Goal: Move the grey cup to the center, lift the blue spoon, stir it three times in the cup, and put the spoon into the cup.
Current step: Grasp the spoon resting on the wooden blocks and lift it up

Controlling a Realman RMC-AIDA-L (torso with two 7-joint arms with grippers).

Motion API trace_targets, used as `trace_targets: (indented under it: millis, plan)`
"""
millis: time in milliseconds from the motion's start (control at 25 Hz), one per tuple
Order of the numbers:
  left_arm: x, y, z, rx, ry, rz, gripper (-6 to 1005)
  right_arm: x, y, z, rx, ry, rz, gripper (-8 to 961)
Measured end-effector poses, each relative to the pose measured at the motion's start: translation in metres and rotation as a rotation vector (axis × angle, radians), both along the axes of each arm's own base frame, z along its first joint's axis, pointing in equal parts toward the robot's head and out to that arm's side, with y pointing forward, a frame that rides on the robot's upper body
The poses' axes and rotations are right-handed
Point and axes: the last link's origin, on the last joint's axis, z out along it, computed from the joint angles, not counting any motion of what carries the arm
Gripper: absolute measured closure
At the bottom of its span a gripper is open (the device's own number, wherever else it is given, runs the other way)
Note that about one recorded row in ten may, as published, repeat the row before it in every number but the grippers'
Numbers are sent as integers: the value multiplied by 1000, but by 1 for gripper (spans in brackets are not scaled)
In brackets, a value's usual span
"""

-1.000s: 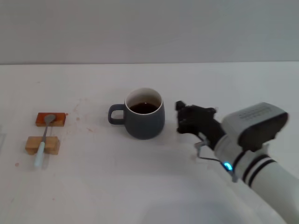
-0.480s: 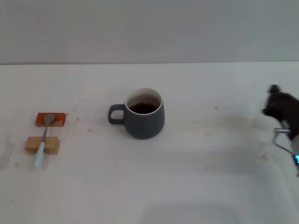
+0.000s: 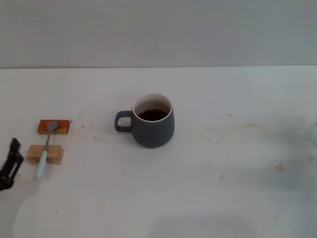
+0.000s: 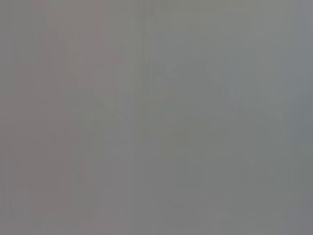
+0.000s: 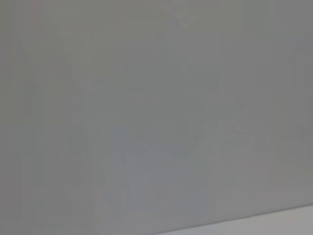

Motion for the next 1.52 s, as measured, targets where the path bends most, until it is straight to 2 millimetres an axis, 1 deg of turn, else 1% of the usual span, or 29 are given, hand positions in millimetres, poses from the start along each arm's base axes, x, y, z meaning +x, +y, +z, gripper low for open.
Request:
trace_targets:
  millis: [120, 200, 240, 320, 400, 520, 880, 1040, 1520]
  plan:
    - [2, -1, -6, -29, -1, -5, 269, 4, -4, 8, 36, -15, 3, 955]
    - [3, -1, -10, -47, -2, -8, 270, 9, -10, 19, 97, -28, 6, 955]
    - [4, 0, -12, -58, -2, -10, 271, 9, -10, 19, 97, -28, 6, 955]
    - [5, -1, -17, -87, -2, -9, 272, 14, -14, 27, 145, -23, -8, 955]
    - [5, -1, -20, -99, -1, -6, 273, 15, -15, 29, 156, -21, -15, 955]
    - [5, -1, -28, -148, 6, 3, 274, 16, -16, 29, 158, -23, -18, 955]
    - [5, -2, -36, -188, 8, 6, 279, 15, -16, 28, 153, -23, -14, 955]
    - [3, 2, -41, -226, 20, 27, 281, 14, -15, 27, 149, -22, -9, 955]
    - [-2, 13, -43, -250, 43, 61, 288, 11, -12, 26, 146, -20, 2, 955]
